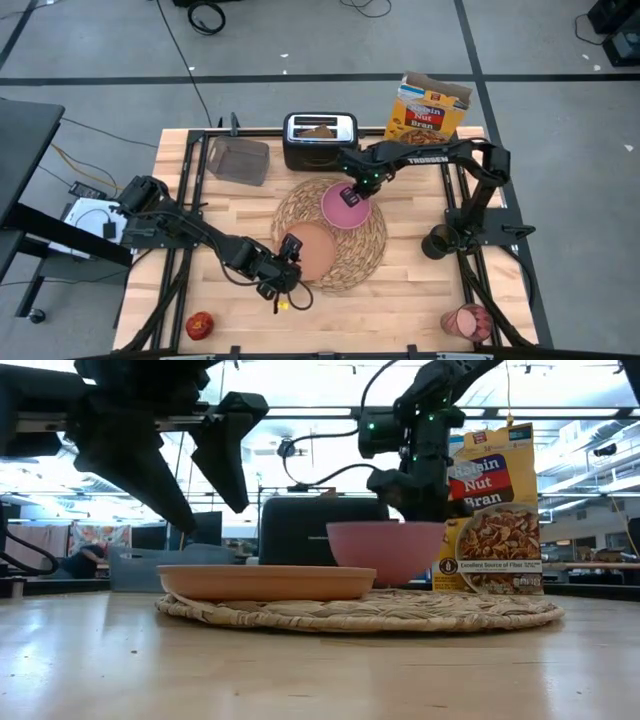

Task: Arrange a breakfast setting
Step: Put the brown plate beside the pink bowl on the brown placemat

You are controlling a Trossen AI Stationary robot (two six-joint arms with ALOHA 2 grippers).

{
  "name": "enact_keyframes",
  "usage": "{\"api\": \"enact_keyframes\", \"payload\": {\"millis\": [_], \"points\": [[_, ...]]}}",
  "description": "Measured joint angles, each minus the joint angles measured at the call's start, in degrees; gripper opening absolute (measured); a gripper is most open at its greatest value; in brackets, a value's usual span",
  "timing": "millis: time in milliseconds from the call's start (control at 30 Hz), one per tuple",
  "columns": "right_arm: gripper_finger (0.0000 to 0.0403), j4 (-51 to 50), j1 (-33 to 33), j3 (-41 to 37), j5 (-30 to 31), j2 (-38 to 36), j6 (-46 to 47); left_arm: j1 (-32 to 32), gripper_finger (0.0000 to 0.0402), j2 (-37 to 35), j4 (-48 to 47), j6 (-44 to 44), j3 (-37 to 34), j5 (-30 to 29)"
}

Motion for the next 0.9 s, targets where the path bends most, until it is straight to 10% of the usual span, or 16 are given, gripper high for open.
{"api": "enact_keyframes", "payload": {"millis": [500,900], "points": [[0.0025,4.4,1.5,0.0,-1.3,1.2,0.8,-0.2,0.0239,-1.1,-23.2,-13.4,13.1,-2.3],[0.0080,4.0,3.2,0.0,-2.3,1.1,0.1,7.8,0.0210,-16.3,-25.4,-28.7,13.5,-4.6]]}}
